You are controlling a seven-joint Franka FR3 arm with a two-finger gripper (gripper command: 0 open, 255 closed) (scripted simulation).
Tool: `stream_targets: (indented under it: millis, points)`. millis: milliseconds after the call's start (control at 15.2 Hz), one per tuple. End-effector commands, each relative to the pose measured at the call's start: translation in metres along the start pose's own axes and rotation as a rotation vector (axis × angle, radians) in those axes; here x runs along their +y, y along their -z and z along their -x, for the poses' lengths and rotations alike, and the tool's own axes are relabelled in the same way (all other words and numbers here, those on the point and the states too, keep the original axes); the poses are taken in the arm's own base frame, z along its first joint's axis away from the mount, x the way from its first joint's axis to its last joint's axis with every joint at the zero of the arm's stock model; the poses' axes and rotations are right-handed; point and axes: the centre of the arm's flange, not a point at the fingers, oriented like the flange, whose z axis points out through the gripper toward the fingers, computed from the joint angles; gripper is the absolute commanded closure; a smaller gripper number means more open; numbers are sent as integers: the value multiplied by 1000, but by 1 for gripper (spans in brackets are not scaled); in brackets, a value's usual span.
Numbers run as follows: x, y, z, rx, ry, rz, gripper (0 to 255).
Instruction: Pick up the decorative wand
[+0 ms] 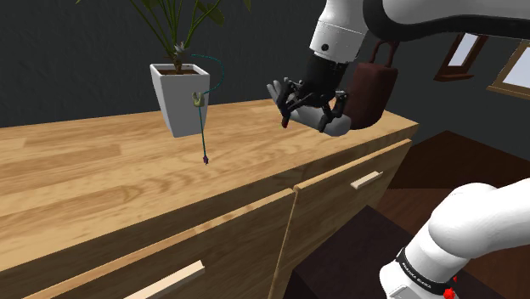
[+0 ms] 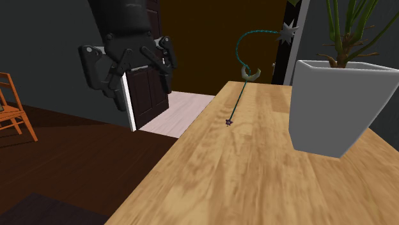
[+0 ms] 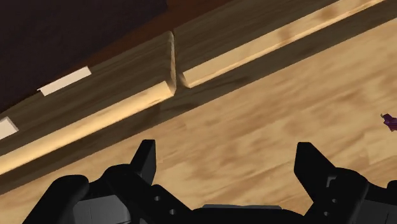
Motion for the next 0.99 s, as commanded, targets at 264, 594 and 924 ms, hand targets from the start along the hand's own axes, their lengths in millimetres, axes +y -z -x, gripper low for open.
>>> stream_targets:
  millis: [264, 594, 924]
  points:
    - [-74, 4, 2, 30, -219, -47, 0]
    - [-133, 7, -8, 57, -397, -84, 0]
    - [-190, 13, -29, 83, -575, -121, 0]
